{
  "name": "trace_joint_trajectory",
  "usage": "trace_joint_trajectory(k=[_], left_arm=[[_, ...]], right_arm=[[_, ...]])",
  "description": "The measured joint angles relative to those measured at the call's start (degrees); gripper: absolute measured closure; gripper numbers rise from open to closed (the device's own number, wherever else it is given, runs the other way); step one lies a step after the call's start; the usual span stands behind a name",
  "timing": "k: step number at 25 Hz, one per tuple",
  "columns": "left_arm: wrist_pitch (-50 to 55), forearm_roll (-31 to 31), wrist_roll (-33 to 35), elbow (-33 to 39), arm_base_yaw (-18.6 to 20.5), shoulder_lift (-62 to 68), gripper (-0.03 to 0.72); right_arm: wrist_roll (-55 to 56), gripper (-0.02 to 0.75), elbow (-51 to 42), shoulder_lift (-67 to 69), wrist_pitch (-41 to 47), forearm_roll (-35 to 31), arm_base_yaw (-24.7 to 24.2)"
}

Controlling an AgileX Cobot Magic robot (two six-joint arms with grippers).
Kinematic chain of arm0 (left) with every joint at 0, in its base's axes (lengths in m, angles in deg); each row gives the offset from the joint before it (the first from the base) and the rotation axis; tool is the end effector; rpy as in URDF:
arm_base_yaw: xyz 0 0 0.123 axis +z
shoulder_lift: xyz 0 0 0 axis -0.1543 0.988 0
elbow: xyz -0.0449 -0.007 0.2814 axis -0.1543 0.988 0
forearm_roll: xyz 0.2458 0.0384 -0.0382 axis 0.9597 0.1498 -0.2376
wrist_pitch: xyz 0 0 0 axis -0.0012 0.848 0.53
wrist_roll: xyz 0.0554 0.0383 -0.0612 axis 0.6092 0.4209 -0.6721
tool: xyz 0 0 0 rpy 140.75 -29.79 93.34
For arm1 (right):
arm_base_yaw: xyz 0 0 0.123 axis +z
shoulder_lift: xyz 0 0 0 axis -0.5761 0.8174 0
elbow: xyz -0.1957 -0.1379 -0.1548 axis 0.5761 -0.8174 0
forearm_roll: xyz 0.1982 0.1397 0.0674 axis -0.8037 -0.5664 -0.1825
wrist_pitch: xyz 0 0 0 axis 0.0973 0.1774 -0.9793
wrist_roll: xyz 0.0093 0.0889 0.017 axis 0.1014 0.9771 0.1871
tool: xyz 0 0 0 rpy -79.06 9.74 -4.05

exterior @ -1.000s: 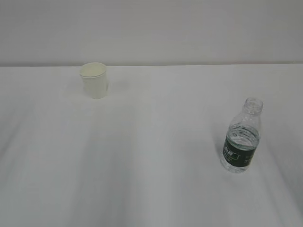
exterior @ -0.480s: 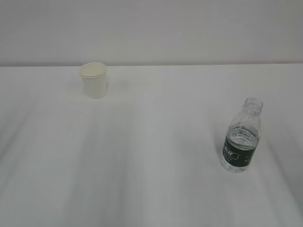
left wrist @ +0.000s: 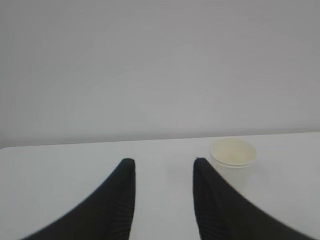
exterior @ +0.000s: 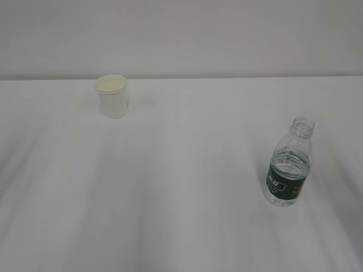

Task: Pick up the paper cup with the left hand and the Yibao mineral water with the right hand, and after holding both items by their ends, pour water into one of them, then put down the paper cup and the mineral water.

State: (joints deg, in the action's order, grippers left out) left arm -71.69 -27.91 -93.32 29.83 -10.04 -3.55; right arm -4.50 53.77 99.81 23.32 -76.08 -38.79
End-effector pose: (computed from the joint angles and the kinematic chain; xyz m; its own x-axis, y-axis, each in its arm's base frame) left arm 0.2338 -0.0095 0.2493 -0.0835 -0.0451 -0.9955 0.0685 0.9963 -0.0509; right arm 0.1942 -0.0064 0.2400 -0.1919 0.0452 -0.9804 0.0065 0.9990 0.0448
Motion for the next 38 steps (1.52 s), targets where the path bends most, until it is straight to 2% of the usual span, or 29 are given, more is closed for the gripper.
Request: trace_joint_trajectory(k=[4,11,15,21,25,31,38], left_arm=[[-3.21,0.51,-2.08,0.00,0.00,3.58,0.412],[-11.06,7.33,-8.22,0.00,0.00,11.54,0.412],[-16.49,8.45,-8.94,1.15,0.00,14.88,0.412],[-19.62,10.34,-8.24,2.05,0.00,17.55,0.412],[-24.14,10.75,-8.14,3.71,0.00,19.70,0.412],[-28.98,12.20,-6.08,6.05,0.00,21.86,0.412],[-29.81,15.78,-3.98,6.92,0.00,22.71,0.412]], right_arm=[[2.55,0.261,-0.23,1.43,-1.76,5.35,0.00],[4.48,0.260,-6.80,1.55,-9.26,7.06,0.00],[5.29,0.261,-9.77,1.55,-13.69,7.53,0.00],[5.50,0.261,-10.84,3.49,-14.73,10.72,0.00],[6.65,0.261,-11.96,9.89,-19.90,15.07,0.00],[5.26,0.261,-16.54,24.21,-37.90,14.31,0.00],[-3.42,0.261,-17.65,36.11,-40.22,13.50,0.00]])
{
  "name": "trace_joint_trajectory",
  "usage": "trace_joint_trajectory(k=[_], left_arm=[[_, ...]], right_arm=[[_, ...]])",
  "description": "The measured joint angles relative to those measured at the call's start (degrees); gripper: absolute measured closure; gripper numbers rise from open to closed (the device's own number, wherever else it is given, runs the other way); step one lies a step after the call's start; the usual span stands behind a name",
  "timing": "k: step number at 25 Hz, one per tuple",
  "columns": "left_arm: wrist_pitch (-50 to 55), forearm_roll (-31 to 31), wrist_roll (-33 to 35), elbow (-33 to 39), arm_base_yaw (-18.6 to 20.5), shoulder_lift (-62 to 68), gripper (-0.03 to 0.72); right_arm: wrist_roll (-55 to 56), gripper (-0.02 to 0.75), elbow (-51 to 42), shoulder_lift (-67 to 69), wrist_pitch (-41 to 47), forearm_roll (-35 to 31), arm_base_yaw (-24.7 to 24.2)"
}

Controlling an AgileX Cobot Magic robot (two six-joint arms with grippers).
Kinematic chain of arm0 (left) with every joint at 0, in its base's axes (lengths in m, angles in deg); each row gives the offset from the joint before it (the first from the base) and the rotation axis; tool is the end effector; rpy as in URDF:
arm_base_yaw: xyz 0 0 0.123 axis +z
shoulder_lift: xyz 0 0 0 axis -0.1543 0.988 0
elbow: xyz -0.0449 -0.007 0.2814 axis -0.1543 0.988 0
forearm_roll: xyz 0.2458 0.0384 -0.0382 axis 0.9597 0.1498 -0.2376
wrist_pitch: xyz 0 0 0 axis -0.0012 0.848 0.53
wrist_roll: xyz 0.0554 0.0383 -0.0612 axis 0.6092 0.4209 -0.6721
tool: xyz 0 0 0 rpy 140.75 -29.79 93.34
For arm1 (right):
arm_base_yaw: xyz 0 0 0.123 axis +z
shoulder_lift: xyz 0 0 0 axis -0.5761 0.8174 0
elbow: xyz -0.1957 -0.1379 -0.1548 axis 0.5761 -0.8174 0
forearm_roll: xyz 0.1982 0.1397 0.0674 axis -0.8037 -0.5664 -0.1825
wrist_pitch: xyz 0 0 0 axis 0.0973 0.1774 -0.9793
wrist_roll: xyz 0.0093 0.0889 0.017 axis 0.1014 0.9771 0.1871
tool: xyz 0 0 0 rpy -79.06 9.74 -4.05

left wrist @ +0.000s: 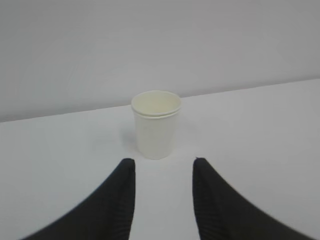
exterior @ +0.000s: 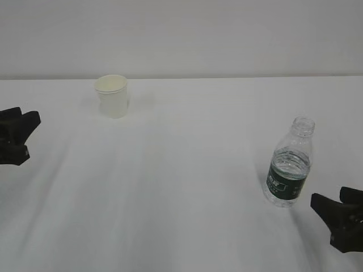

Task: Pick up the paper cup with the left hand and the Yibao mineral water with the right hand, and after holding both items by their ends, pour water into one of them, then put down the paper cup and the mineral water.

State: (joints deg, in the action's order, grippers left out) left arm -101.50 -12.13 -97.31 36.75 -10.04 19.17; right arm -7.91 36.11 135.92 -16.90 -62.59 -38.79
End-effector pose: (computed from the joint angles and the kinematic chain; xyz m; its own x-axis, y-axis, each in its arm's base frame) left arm 0.2422 -0.0345 0.1675 -0.1125 -0.0276 -0.9933 0.3389 0.9386 -0.0644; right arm 0.1677 0.0208 0.1126 -0.4244 -0.0284 -0.9050 -0.2742 0.9566 0.0986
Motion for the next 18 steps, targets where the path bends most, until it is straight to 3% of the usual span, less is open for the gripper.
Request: trace_joint_trajectory(k=[12,16,18], left_arm=[[0.00,2.23,1.14,0.00,0.00,0.00,0.412],[0.00,2.40,1.32,0.00,0.00,0.00,0.412],[0.00,2.49,1.41,0.00,0.00,0.00,0.412]], right_arm=[[-5.60,0.252,0.64,5.78,-0.75,2.10,0.00],[-5.79,0.102,1.72,6.30,-0.75,2.47,0.00],[-5.79,0.071,2.51,6.30,-0.83,3.13,0.00]])
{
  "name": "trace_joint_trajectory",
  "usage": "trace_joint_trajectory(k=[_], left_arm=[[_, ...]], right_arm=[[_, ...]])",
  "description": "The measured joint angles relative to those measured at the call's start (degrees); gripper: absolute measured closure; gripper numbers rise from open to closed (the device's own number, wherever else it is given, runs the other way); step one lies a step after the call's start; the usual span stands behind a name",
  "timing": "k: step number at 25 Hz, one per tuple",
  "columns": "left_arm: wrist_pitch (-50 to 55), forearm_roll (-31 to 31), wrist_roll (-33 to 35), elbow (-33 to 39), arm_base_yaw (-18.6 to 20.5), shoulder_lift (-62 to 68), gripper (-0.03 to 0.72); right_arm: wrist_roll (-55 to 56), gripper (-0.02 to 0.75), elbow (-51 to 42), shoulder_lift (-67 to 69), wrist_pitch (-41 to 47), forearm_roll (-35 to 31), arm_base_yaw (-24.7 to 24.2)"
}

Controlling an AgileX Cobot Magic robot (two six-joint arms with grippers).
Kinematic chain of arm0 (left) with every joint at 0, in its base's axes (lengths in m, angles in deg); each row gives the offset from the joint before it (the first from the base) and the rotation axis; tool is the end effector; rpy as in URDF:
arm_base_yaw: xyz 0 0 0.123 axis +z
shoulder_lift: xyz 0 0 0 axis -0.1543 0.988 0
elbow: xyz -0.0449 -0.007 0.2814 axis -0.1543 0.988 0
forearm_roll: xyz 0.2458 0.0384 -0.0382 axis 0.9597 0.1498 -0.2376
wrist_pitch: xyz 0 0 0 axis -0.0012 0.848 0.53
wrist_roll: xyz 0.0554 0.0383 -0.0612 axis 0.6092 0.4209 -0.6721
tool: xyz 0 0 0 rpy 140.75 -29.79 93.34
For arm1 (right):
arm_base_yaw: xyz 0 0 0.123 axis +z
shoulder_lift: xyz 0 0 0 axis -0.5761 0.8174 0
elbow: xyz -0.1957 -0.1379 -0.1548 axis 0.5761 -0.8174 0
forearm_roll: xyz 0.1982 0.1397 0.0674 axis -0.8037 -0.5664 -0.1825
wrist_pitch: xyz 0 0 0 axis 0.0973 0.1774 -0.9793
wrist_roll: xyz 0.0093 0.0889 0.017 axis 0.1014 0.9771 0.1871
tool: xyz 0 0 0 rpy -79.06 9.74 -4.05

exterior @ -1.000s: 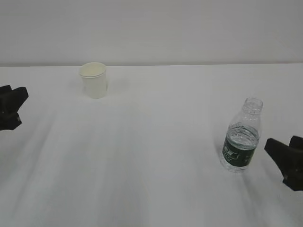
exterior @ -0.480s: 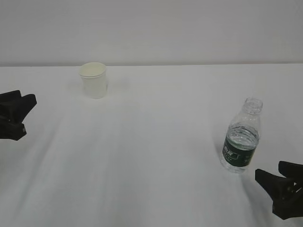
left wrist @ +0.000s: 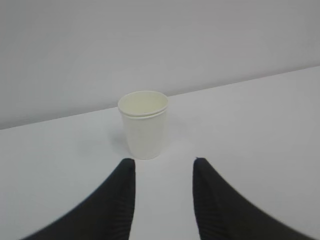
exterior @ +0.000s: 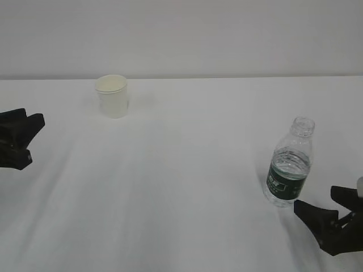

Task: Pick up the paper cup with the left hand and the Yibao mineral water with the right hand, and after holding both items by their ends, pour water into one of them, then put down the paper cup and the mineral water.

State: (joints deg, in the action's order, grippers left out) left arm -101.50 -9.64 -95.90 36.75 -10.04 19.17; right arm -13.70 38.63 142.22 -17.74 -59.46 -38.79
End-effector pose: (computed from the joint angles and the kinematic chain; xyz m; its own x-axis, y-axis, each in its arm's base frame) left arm 0.2409 -0.0378 0.1670 -0.1036 0.0148 -0.9945 0.3795 0.9248 -0.0258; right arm 0.1776 0.0245 0.0991 -0.4342 -0.1380 -0.8902 -0.3657 0.9301 0.0342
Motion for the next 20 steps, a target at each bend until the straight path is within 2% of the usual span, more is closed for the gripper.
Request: trace_joint_trajectory(k=[20], left_arm=[[0.00,0.33,0.58,0.00,0.00,0.00,0.412]], right_arm=[[0.43,0.051,8.50,8.25,-0.14,4.41,0.00]])
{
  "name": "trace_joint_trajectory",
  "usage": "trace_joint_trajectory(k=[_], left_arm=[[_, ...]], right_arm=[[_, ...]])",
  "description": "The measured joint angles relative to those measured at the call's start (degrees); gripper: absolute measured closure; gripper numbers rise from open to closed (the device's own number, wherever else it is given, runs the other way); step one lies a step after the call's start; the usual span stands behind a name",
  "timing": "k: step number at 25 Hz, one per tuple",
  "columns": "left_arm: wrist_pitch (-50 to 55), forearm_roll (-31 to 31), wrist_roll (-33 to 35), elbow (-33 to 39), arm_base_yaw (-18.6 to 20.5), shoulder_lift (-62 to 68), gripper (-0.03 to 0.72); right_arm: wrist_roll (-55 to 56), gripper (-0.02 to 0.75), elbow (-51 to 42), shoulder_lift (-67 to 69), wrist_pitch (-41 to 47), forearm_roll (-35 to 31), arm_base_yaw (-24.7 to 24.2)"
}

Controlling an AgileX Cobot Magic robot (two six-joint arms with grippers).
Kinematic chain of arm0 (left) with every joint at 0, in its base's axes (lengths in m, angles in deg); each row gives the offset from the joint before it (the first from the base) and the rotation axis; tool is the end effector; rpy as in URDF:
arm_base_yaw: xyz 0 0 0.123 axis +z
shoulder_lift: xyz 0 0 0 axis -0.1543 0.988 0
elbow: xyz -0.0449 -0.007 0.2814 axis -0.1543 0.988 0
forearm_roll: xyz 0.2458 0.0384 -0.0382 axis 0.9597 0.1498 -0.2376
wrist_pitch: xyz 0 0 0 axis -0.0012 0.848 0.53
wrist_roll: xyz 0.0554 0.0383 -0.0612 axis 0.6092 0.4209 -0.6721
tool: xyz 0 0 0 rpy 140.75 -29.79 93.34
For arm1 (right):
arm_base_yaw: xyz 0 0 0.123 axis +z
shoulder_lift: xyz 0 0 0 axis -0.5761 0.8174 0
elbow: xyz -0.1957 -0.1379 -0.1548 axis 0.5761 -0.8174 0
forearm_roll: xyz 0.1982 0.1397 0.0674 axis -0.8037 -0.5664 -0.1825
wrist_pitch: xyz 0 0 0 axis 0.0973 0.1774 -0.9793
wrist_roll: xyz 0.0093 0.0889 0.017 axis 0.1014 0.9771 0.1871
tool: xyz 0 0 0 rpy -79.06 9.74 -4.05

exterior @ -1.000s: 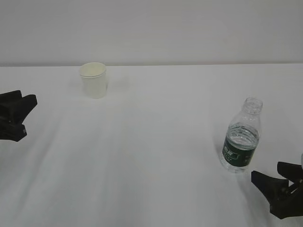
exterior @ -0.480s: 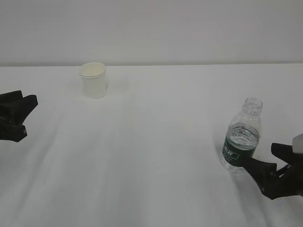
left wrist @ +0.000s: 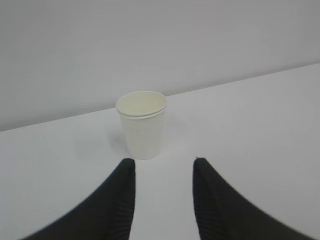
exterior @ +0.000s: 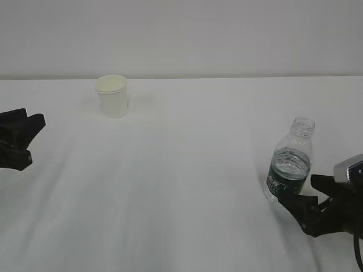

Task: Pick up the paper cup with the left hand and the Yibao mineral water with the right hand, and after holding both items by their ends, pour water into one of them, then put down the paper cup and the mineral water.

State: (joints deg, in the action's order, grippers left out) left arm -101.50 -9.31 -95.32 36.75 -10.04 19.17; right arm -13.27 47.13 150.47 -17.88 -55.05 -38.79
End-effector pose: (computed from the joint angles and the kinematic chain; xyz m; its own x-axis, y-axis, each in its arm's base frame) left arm 0.2407 -0.0382 0.1669 -0.0996 0.0267 -0.9947 0.3855 0.9226 -0.0139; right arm 0.2139 0.0279 0.0835 -0.4197 -0.1598 -0.8935 -0.4331 0.9003 0.0425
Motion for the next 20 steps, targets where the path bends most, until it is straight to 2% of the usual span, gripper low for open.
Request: trace_joint_trajectory(k=[12,20], left_arm=[[0.00,0.00,0.68,0.00,0.00,0.00,0.412],[0.00,0.00,1.39,0.00,0.00,0.00,0.412]], right_arm=[[1.60,0.050,4.62,0.21,0.00,1.82,0.00],[4.09,0.050,7.70,5.77,0.00,4.10,0.00]])
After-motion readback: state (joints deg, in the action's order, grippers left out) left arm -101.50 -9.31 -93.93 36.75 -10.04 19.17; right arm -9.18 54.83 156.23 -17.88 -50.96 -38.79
